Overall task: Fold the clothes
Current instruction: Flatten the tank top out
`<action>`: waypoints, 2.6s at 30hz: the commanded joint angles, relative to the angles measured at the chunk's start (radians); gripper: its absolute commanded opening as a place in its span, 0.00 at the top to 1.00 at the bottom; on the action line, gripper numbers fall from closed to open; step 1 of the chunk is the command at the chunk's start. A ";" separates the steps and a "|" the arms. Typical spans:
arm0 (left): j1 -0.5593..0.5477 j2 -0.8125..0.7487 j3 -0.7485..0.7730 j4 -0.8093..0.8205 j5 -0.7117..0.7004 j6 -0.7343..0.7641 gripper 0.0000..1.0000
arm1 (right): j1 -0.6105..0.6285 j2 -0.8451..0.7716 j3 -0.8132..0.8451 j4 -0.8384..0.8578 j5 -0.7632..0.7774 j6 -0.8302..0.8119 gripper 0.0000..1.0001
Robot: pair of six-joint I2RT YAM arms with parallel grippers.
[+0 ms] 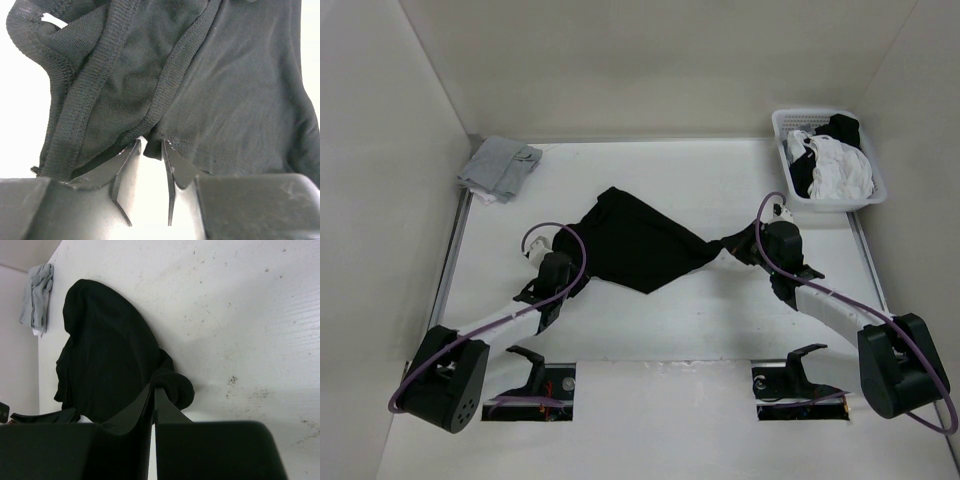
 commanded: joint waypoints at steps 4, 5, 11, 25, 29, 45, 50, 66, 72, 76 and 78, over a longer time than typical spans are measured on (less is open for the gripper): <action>0.005 -0.018 0.033 0.055 -0.005 0.009 0.79 | 0.017 -0.001 0.012 0.070 -0.007 -0.006 0.94; 0.005 -0.010 0.036 0.059 -0.005 0.007 0.79 | 0.019 0.002 0.012 0.074 -0.008 -0.006 0.94; 0.001 0.005 0.054 0.088 0.004 0.015 0.86 | 0.024 0.007 0.013 0.075 -0.008 -0.006 0.94; -0.053 -0.085 0.295 -0.016 0.020 -0.002 1.00 | 0.011 -0.010 0.142 0.064 -0.008 0.060 0.96; -0.013 0.004 0.543 0.077 0.073 0.005 1.00 | -0.021 0.001 0.378 0.022 -0.052 0.092 0.98; 0.320 -0.467 0.446 -0.089 0.179 -0.011 0.99 | 0.419 -0.698 -0.090 -0.325 0.192 0.336 0.66; 0.381 -0.617 0.256 -0.227 0.236 -0.008 0.98 | 0.614 -0.739 -0.119 -0.551 0.436 0.310 0.44; 0.435 -0.599 0.111 -0.171 0.307 0.007 0.98 | 0.664 0.054 0.096 -0.276 0.322 0.146 0.42; 0.409 -0.565 0.122 -0.119 0.305 0.001 0.98 | 0.530 0.264 0.171 -0.189 0.314 0.120 0.46; 0.384 -0.536 0.142 -0.071 0.302 -0.017 0.98 | 0.452 0.425 0.252 -0.122 0.300 0.114 0.69; 0.368 -0.528 0.145 -0.048 0.290 -0.031 0.98 | 0.419 0.443 0.269 -0.063 0.305 0.112 0.94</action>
